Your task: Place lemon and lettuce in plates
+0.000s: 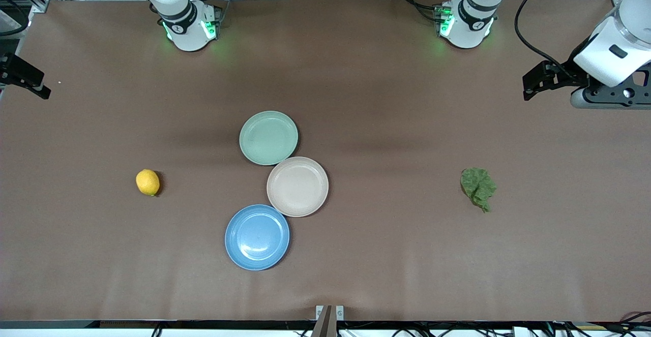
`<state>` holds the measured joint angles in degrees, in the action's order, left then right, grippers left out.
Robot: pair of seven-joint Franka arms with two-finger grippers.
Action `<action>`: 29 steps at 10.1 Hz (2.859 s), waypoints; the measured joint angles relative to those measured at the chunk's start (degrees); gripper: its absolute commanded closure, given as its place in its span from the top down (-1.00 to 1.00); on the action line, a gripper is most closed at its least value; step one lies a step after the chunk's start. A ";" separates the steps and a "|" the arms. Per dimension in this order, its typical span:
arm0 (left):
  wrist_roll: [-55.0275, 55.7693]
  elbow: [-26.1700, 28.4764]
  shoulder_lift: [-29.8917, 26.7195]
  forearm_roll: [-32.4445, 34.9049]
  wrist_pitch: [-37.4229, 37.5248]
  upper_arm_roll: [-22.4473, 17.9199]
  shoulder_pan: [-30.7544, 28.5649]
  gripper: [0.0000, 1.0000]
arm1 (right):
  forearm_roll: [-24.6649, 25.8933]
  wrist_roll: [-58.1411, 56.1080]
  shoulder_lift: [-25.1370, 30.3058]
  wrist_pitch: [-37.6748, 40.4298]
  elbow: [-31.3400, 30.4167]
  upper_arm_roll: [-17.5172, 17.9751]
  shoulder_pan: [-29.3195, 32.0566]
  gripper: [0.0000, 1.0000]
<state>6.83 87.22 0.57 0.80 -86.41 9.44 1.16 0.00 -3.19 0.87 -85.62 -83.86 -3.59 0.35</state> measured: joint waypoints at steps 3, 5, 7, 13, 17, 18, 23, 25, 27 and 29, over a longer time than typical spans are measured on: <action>0.00 0.00 0.00 0.00 0.00 0.00 0.01 1.00 | 0.12 0.00 -0.01 -0.01 0.00 0.00 0.00 1.00; 0.00 0.00 0.05 0.00 0.00 0.00 0.05 1.00 | 0.17 0.00 -0.01 -0.02 0.00 0.00 0.00 1.00; 0.00 0.00 0.20 0.00 0.00 0.00 0.07 1.00 | 0.21 0.00 -0.08 -0.01 0.00 -0.04 0.01 1.00; 0.00 -0.01 0.45 0.00 0.09 -0.15 -0.32 1.00 | 0.25 0.00 -0.25 -0.01 -0.06 -0.09 0.02 1.00; 0.00 0.70 5.67 0.00 -0.98 -0.20 -0.75 1.00 | 0.25 0.00 -0.34 0.00 -0.08 -0.10 0.02 1.00; 0.00 1.02 7.54 0.00 -2.88 -0.21 -1.09 1.00 | 0.25 0.00 -0.38 0.01 -0.09 -0.11 0.02 1.00; 0.00 3.51 13.08 0.01 -13.32 -0.62 -2.27 1.00 | 0.25 0.00 -0.50 0.06 -0.11 -0.17 0.06 1.00; 0.00 8.55 13.42 0.01 -20.64 -0.66 -2.98 1.00 | 0.25 0.02 -0.55 0.17 -0.12 -0.23 0.08 1.00; 0.13 12.69 14.34 0.02 -24.84 -0.78 -3.23 1.00 | 0.25 0.02 -0.59 0.15 -0.59 -0.29 0.08 1.00; 0.36 13.68 16.79 0.08 -26.71 -0.81 -3.81 1.00 | 0.25 0.02 -0.76 -1.76 -2.81 -0.32 0.09 1.00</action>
<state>7.19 100.90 17.36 0.88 -113.12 8.63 -2.65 0.25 -3.17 0.10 -87.38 -86.67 -3.91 0.44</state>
